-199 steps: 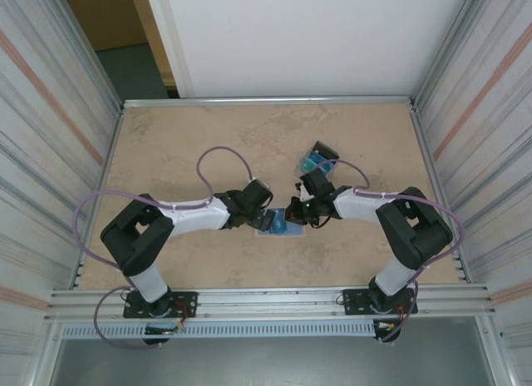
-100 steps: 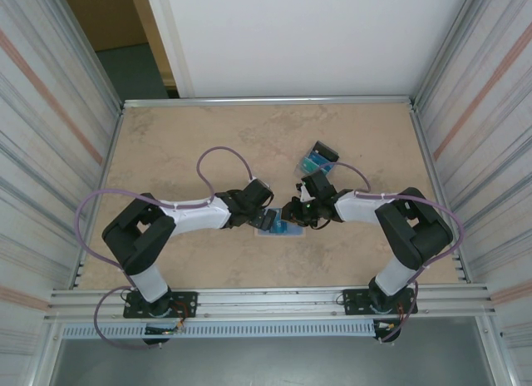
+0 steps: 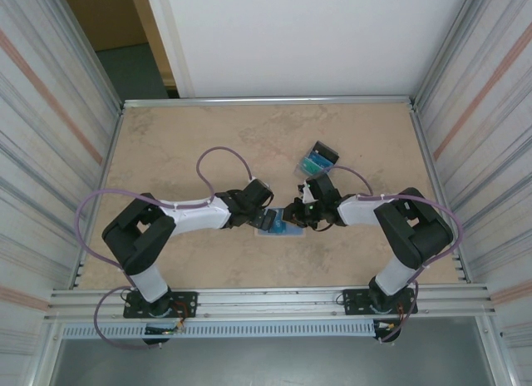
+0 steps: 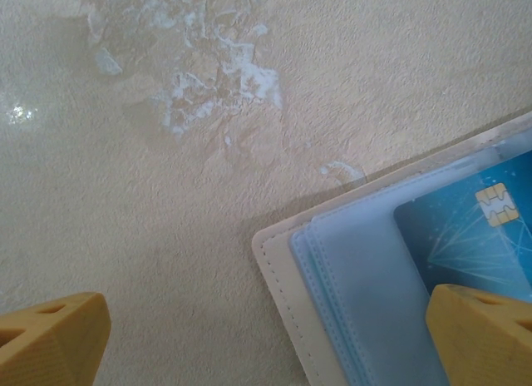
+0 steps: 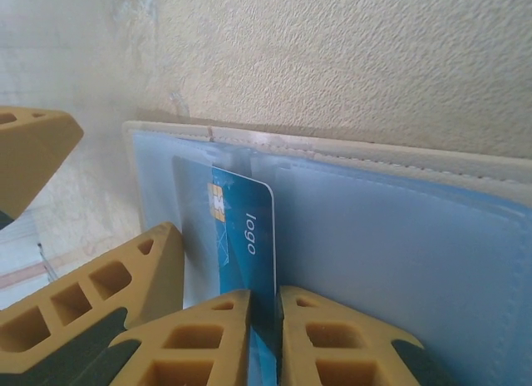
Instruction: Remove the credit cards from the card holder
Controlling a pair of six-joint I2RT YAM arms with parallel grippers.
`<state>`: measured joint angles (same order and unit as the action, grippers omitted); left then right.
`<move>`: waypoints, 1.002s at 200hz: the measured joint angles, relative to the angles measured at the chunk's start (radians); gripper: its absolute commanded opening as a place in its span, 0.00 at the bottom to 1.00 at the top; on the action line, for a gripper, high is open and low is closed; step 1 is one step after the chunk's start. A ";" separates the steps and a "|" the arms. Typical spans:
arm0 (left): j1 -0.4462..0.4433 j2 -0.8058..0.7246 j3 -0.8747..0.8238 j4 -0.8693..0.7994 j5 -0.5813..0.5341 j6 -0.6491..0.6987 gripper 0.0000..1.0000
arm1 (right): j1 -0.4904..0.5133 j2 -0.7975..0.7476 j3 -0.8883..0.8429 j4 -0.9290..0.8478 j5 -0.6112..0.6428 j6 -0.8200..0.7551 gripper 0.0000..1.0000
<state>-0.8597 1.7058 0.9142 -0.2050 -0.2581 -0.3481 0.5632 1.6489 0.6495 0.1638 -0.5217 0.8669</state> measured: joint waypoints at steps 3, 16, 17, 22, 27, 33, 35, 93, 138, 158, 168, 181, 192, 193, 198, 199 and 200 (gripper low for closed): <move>0.000 0.000 0.000 0.000 0.000 0.000 0.99 | -0.001 0.000 0.000 0.001 -0.001 0.001 0.14; 0.000 0.000 0.000 0.000 0.000 0.000 0.99 | -0.002 0.000 -0.001 0.010 -0.003 0.004 0.14; 0.000 0.000 0.000 0.000 0.000 0.000 0.99 | -0.003 0.000 -0.001 0.011 -0.003 0.005 0.14; 0.000 0.000 0.000 -0.001 0.000 -0.001 0.99 | -0.003 0.000 -0.001 0.014 -0.003 0.006 0.14; 0.000 0.000 0.000 -0.001 0.000 -0.001 0.99 | -0.003 0.000 -0.001 0.017 -0.003 0.009 0.14; 0.000 0.000 0.000 -0.002 -0.001 -0.001 0.99 | -0.003 0.000 -0.001 0.023 -0.003 0.010 0.14; 0.000 0.000 0.000 -0.002 -0.001 -0.001 0.99 | -0.003 0.000 -0.001 0.024 -0.003 0.010 0.14; 0.002 0.000 0.000 -0.008 -0.006 -0.011 0.99 | -0.010 0.036 -0.007 0.093 -0.027 0.025 0.14; 0.002 -0.001 -0.003 -0.008 -0.016 -0.016 0.99 | -0.015 0.041 -0.012 0.118 -0.040 0.043 0.01; 0.003 -0.004 -0.006 -0.008 -0.020 -0.019 0.99 | -0.016 0.041 -0.012 0.121 -0.043 0.042 0.00; 0.003 -0.006 -0.008 -0.008 -0.022 -0.022 0.99 | -0.016 0.039 -0.012 0.121 -0.044 0.042 0.00; 0.003 -0.008 -0.009 -0.008 -0.024 -0.023 0.99 | -0.018 0.030 -0.012 0.116 -0.044 0.039 0.00; 0.003 -0.010 -0.011 -0.007 -0.023 -0.027 0.99 | -0.019 0.018 -0.012 0.108 -0.041 0.034 0.00; 0.003 -0.011 -0.011 -0.007 -0.024 -0.027 0.99 | -0.019 0.017 -0.012 0.108 -0.040 0.034 0.00; 0.003 -0.011 -0.012 -0.007 -0.023 -0.031 0.99 | -0.019 0.010 -0.012 0.101 -0.038 0.030 0.00; 0.003 -0.011 -0.012 -0.007 -0.023 -0.031 0.99 | -0.019 0.009 -0.012 0.100 -0.037 0.030 0.00; 0.003 -0.011 -0.012 -0.007 -0.023 -0.031 0.99 | -0.019 0.007 -0.012 0.098 -0.036 0.029 0.00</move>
<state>-0.8566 1.6943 0.9020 -0.2123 -0.2810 -0.3790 0.5438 1.6562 0.6373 0.2615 -0.5575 0.8963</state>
